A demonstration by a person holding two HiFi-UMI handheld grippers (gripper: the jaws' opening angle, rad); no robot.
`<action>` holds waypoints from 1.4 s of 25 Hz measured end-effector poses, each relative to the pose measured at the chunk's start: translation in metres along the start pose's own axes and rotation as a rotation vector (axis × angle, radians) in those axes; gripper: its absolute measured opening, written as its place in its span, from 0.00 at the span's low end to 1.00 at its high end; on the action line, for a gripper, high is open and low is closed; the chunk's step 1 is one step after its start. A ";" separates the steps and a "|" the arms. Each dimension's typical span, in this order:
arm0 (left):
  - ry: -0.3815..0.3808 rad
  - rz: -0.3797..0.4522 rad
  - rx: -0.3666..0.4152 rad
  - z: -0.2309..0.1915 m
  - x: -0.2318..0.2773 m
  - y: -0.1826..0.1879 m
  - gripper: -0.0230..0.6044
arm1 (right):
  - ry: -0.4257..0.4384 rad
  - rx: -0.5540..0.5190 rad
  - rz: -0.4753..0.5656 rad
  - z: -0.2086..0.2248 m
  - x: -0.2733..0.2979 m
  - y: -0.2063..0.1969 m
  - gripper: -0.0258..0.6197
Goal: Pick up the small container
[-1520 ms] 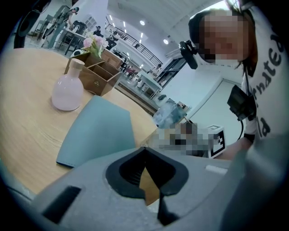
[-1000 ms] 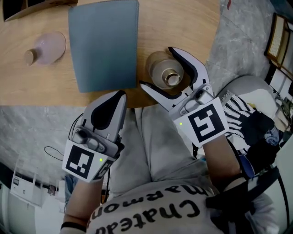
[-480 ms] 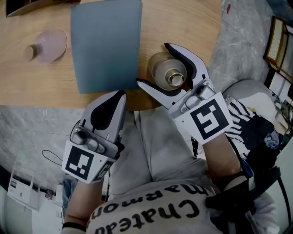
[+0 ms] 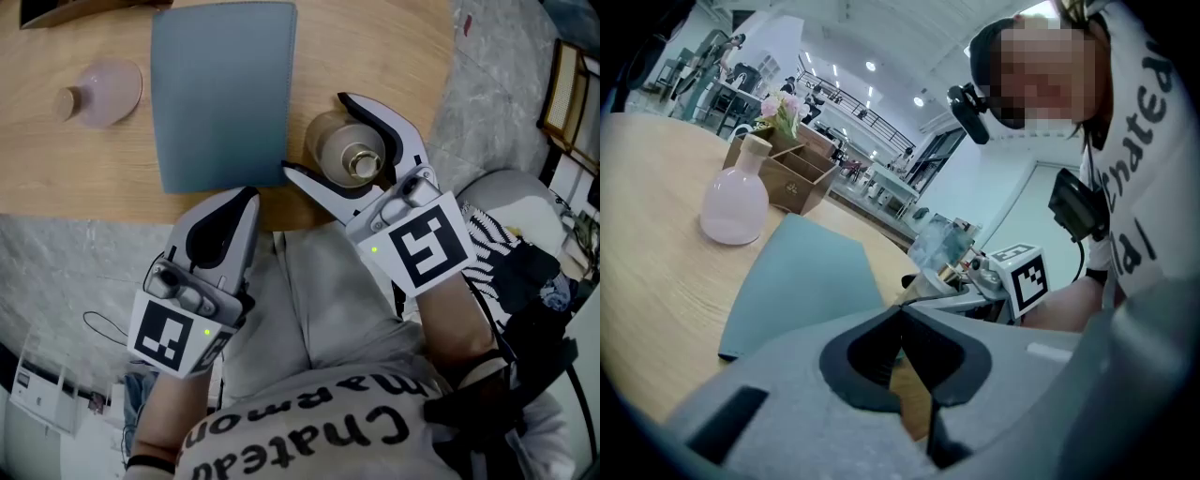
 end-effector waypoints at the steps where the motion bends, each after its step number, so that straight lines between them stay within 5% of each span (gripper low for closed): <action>1: -0.002 0.002 0.000 0.000 0.000 0.001 0.06 | 0.003 -0.001 -0.005 0.000 0.000 0.000 0.59; 13: 0.043 0.033 -0.024 0.005 -0.004 0.025 0.06 | 0.021 -0.011 -0.057 0.000 0.002 -0.003 0.59; 35: 0.136 0.059 0.002 0.065 -0.050 0.145 0.06 | 0.024 -0.055 -0.217 -0.004 0.005 0.004 0.59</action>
Point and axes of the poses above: the fingertips, and each gripper's own axes: x forward along the fingers, z to its right, y out of its top, the point moved 4 cm from there along -x, backward along the fingers, and after that the axes turned 7 degrees about z, right-handed, at the moved point
